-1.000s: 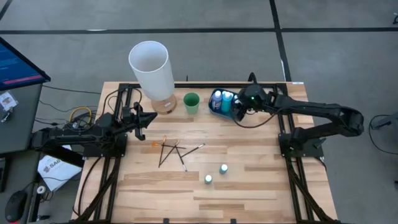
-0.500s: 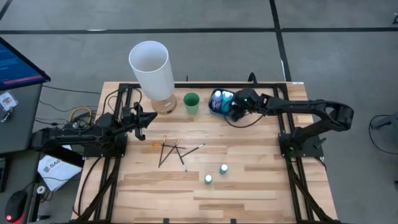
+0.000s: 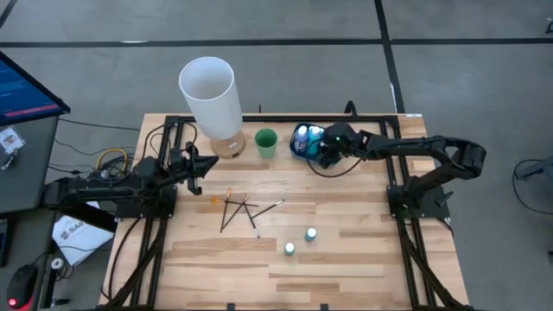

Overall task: Pick & Place Paint Supplies
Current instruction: Put the black paint bottle into the blue bin, then put the small light green paint bottle into the blue bin

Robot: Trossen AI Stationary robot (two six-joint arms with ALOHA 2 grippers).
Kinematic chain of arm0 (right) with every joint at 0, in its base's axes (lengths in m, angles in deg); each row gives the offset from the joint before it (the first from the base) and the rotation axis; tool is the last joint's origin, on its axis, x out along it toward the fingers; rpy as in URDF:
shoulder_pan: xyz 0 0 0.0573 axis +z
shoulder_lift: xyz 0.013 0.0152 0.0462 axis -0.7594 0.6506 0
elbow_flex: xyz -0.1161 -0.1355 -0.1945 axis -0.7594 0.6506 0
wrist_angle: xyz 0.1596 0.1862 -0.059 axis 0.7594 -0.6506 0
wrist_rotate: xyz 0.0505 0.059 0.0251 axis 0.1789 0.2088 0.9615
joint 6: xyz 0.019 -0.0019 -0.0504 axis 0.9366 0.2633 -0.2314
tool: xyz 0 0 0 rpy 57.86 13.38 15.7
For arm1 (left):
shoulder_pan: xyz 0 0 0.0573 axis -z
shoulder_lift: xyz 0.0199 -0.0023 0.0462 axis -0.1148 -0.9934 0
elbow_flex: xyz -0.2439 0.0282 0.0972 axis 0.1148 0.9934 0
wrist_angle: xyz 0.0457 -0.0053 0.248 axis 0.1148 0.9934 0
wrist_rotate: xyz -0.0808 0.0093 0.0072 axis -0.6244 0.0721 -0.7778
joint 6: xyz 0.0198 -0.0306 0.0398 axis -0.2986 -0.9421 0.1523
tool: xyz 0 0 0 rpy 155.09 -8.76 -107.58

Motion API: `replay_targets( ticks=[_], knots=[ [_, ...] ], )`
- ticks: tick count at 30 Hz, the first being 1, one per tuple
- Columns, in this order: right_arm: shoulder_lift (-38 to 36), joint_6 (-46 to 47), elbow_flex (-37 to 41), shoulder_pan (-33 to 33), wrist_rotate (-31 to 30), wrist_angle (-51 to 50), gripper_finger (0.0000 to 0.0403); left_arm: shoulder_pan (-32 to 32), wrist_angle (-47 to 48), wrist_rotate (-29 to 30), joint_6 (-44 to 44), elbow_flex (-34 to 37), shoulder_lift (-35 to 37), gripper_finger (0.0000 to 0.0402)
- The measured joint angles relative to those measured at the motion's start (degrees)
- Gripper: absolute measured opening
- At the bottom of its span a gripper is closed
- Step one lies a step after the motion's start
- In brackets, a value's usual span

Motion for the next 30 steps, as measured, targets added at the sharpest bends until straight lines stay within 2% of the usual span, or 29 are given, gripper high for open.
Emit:
replay_targets(
  ticks=[15,24,30],
  knots=[
    [-2.03,-1.64,0.04,0.52,0.29,-1.36,0.0162,0.0,-0.02,-0.02,-0.01,0.0,0.02,0.0002],
    [-12.9,-0.85,-0.72,0.86,0.29,-8.94,0.0202,0.0,0.0,-0.02,0.0,0.0,0.02,0.0002],
    [-22.6,0.3,-1.25,6.67,0.54,-10.55,0.0201,0.0,0.0,-0.02,0.0,0.0,0.01,0.0002]
  ],
)
